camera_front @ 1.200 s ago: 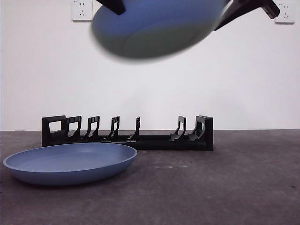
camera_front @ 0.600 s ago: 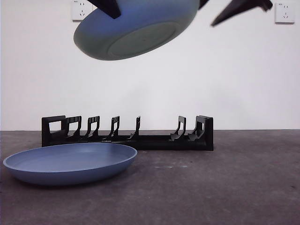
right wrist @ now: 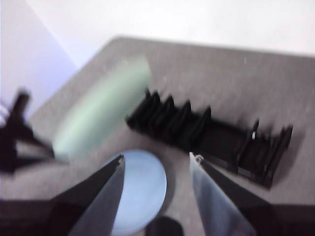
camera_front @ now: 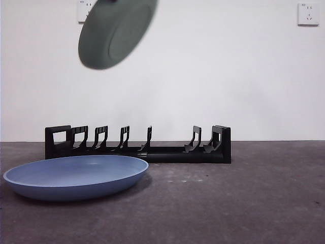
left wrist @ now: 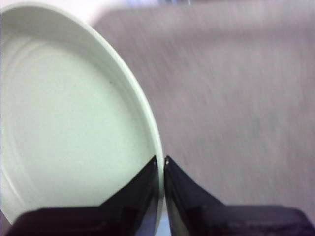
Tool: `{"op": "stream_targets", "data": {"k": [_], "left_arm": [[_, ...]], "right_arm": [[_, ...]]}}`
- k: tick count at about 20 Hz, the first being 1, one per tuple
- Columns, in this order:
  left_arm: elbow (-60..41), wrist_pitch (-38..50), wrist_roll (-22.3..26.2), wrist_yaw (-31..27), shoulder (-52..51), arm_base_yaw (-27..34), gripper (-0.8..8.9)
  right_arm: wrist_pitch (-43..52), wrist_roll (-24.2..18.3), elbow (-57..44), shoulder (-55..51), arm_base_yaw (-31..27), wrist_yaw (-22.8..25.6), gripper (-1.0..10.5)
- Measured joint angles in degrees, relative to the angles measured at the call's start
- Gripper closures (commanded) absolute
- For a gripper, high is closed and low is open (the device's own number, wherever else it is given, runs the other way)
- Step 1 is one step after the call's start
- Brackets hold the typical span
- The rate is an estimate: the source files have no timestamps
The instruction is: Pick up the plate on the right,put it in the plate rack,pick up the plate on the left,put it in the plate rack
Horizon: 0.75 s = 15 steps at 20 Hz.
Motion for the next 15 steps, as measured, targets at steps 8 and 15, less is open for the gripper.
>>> {"op": "stream_targets", "data": {"k": [8,15], "left_arm": [[0.0,14.9,-17.3,17.2,4.7,13.7,8.21],[0.0,18.8,-24.6,21.7,15.4,19.3,8.21]], "right_arm": [[-8.9,-3.3,-0.4,0.0,2.0,-0.1,7.2],[-11.9,-4.6,-0.4,0.0,4.5,1.1,7.2]]}}
